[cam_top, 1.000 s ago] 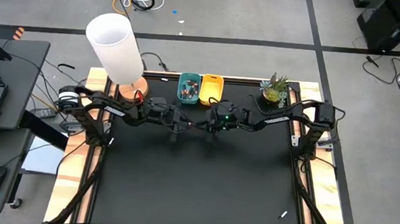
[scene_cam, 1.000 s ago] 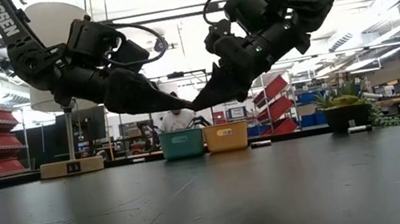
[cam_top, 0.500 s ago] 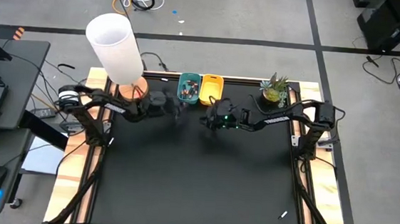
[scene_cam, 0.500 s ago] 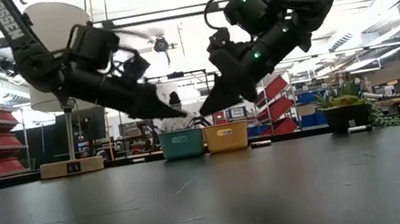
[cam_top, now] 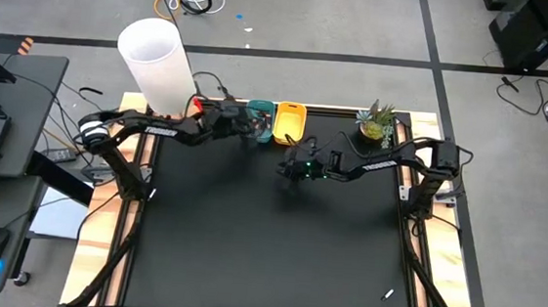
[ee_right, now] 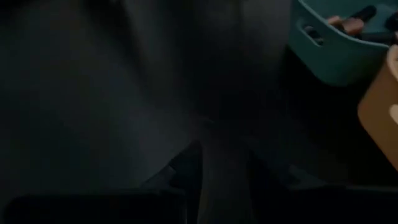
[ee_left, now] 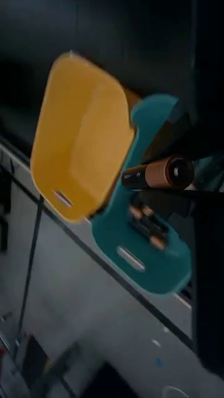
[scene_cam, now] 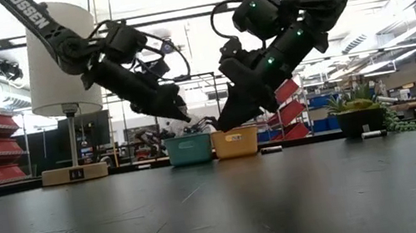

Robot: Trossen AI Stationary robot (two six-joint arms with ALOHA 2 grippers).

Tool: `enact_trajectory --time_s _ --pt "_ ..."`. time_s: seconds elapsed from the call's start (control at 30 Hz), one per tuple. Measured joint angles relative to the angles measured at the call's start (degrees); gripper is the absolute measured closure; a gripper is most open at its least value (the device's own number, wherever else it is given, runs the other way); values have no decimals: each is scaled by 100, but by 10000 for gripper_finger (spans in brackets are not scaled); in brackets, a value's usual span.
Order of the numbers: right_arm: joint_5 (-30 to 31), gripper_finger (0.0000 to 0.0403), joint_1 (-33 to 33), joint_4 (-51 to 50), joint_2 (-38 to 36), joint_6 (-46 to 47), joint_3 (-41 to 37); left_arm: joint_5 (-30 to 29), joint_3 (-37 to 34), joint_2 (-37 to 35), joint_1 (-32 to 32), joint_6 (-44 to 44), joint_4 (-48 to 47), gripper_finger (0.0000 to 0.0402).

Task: Sort batteries
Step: Put the gold black battery into the blue bin, then put the silver black battery into the yellow bin

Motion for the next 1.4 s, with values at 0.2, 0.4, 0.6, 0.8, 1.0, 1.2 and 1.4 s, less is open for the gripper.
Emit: enact_trajectory --time_s 0.2,0.4,0.6,0.8,1.0,1.2,1.4 --pt "90 297 -2 -358 0 -77 0 146 26 0 -36 296 -63 241" --pt "104 297 26 -605 2 54 -2 -404 26 1 -27 297 -93 166" --pt "693 297 101 -635 35 117 -2 -467 26 1 -21 306 236 149" --pt "1639 298 272 -684 37 250 -4 -447 26 -2 -42 653 177 172" --pt "2561 298 433 -950 36 355 -4 -429 26 -2 -159 776 -107 240" --pt "1883 298 715 -2096 -156 810 147 495 26 -32 -472 1198 -276 311" --pt "1113 298 1777 -4001 -506 488 728 983 24 -32 -1375 974 -459 371"
